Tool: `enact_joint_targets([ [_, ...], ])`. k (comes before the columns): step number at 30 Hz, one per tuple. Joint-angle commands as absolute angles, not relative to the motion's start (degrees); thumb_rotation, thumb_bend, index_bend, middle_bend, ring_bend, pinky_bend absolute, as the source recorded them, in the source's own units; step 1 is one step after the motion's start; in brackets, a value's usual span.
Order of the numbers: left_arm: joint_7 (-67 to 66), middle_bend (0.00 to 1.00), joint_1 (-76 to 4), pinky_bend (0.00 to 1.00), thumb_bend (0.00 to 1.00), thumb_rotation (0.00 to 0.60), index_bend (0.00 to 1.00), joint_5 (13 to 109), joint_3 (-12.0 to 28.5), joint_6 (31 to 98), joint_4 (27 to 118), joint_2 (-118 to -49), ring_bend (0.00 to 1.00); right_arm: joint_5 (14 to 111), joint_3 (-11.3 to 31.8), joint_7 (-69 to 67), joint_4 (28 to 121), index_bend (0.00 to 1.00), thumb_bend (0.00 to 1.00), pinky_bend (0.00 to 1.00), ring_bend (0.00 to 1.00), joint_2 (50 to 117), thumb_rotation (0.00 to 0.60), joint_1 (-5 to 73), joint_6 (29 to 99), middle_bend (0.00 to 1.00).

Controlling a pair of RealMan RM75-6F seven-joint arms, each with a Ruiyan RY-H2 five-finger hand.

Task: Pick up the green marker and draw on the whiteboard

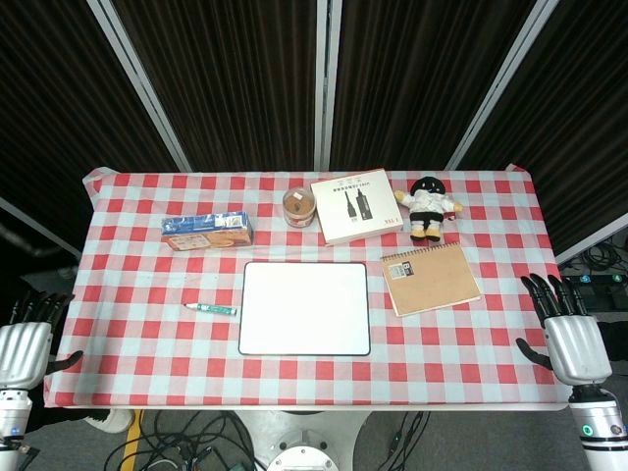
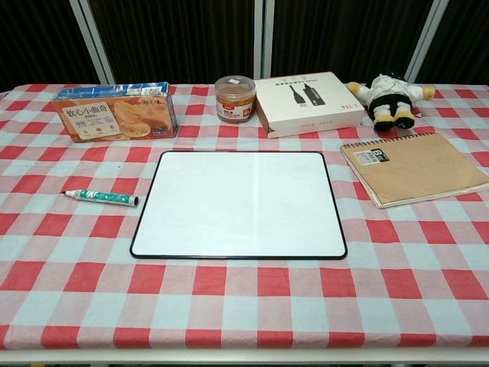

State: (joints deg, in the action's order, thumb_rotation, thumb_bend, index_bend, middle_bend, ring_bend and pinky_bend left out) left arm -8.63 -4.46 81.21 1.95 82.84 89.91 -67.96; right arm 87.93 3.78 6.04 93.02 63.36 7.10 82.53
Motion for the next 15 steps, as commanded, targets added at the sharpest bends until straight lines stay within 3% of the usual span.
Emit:
enact_joint_targets([
  [1,-8.64,0.16,-4.25,0.06,0.05,0.600,0.17,81.06,2.02,83.15,89.63,-68.50,0.09,87.80,3.91,6.21,93.22,0.00,0.10,0.00,0.00,63.32,0.600,7.36,82.27,0.06],
  [15,-6.53,0.16,-4.89,0.06,0.05,0.600,0.17,84.07,2.98,85.29,89.64,-69.59,0.09,89.05,4.07,4.11,93.68,0.00,0.10,0.00,0.00,61.47,0.600,6.87,84.58,0.06],
])
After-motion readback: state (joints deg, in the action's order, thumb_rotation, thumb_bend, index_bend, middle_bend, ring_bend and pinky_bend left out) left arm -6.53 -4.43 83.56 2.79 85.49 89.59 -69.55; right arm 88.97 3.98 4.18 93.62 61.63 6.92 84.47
